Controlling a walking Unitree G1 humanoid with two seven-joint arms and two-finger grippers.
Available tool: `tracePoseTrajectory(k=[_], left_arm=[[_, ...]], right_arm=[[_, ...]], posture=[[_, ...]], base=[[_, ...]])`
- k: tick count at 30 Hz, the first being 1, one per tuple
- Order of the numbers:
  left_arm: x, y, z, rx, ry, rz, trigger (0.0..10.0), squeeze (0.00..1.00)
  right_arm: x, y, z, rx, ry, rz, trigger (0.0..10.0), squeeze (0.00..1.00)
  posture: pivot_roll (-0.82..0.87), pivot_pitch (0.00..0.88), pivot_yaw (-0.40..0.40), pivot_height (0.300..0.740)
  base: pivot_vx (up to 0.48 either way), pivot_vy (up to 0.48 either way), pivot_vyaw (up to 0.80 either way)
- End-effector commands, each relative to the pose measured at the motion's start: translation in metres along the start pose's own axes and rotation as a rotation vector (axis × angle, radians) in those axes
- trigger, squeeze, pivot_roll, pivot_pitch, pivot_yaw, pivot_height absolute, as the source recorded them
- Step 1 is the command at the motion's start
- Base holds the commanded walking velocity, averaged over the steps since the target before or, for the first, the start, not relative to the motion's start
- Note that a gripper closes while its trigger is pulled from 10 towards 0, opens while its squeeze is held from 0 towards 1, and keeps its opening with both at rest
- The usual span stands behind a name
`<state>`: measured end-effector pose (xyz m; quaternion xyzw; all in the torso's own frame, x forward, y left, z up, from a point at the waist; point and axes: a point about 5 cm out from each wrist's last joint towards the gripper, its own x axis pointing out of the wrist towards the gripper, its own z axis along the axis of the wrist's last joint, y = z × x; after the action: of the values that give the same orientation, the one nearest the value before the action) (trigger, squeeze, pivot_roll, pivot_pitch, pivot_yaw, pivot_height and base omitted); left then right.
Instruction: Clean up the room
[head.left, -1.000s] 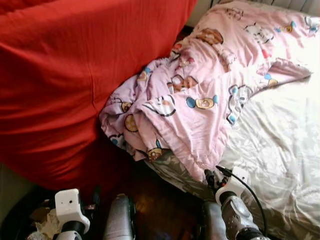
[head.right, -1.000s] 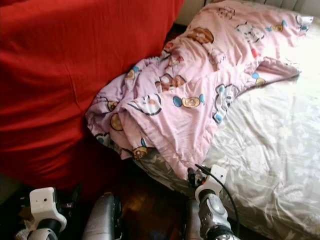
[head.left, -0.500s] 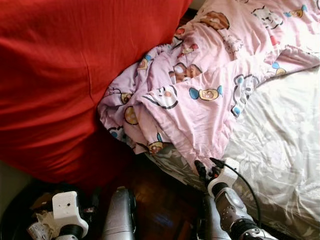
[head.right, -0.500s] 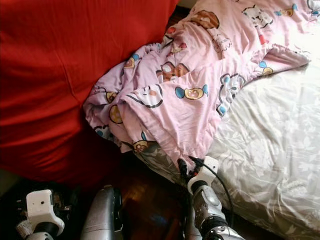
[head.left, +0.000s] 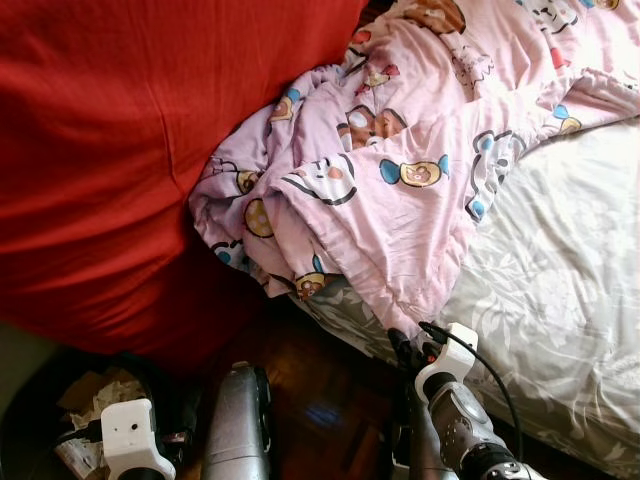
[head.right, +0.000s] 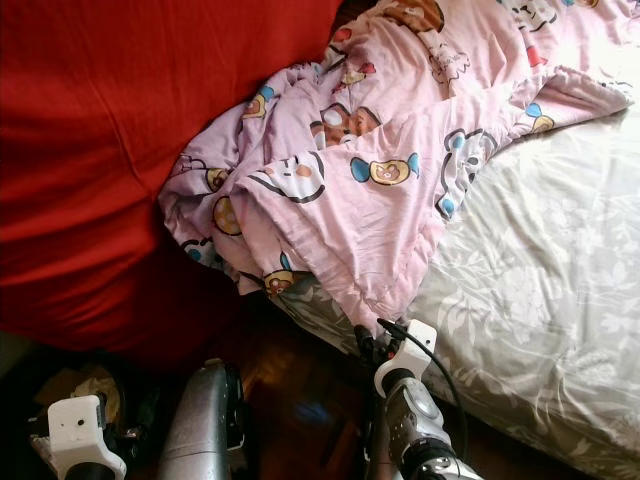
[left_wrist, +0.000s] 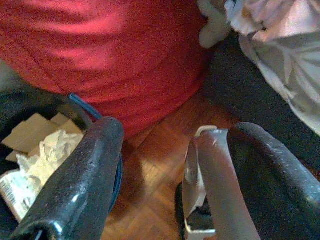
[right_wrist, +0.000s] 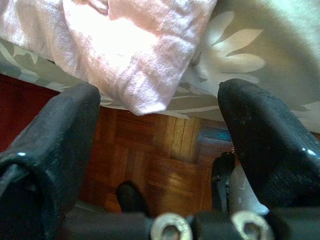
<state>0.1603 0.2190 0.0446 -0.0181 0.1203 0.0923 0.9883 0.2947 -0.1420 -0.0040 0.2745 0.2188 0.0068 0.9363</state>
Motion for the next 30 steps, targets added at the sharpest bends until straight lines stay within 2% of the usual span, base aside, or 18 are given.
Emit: tracePoseTrajectory(k=[1,7,11,18,24,27,28,29,30], left_arm=[[-0.008,0.005,-0.007,0.008,0.047,0.019,10.0,0.00],[-0.015,0.007,-0.007,0.022,0.062,0.024,10.0,0.00],[-0.017,0.005,-0.008,0.042,0.068,0.002,10.0,0.00],[-0.023,0.004,-0.008,0.048,0.080,0.002,10.0,0.00],[-0.025,0.005,-0.010,0.049,0.086,0.005,10.0,0.00],[-0.025,0.004,-0.010,0.046,0.087,0.007,10.0,0.00],[-0.025,0.004,-0.010,0.045,0.087,0.008,10.0,0.00],[-0.026,0.004,-0.011,0.044,0.089,0.010,10.0,0.00],[-0.028,0.005,-0.012,0.041,0.095,0.023,10.0,0.00]], right_arm=[[-0.003,-0.001,-0.009,0.038,0.019,-0.002,10.0,0.00],[0.005,0.013,0.007,0.080,-0.060,0.043,10.0,0.00],[0.007,0.016,0.015,0.106,-0.093,0.051,10.0,0.00],[0.009,0.011,0.024,0.157,-0.118,0.018,10.0,0.00],[0.009,0.012,0.028,0.147,-0.128,0.035,10.0,0.00],[0.010,0.011,0.026,0.123,-0.094,0.017,10.0,0.00],[0.010,0.010,0.025,0.119,-0.089,0.014,8.9,0.00],[0.009,0.009,0.022,0.116,-0.073,0.005,2.1,0.00],[0.009,0.009,0.019,0.088,-0.061,0.000,0.0,0.00]], posture=[[0.19,0.396,0.006,0.605],[0.20,0.401,0.013,0.605],[0.21,0.403,0.021,0.605],[0.22,0.415,0.022,0.605],[0.21,0.413,0.018,0.605],[0.21,0.418,0.014,0.605],[0.21,0.421,0.011,0.605],[0.21,0.423,0.011,0.605],[0.21,0.424,0.010,0.605]], base=[[0.000,0.000,0.00],[0.000,0.000,0.00],[0.000,0.000,0.00],[0.000,0.000,0.00],[0.000,0.000,0.00],[0.000,0.000,0.00],[0.000,0.000,0.00],[0.000,0.000,0.00],[0.000,0.000,0.00]])
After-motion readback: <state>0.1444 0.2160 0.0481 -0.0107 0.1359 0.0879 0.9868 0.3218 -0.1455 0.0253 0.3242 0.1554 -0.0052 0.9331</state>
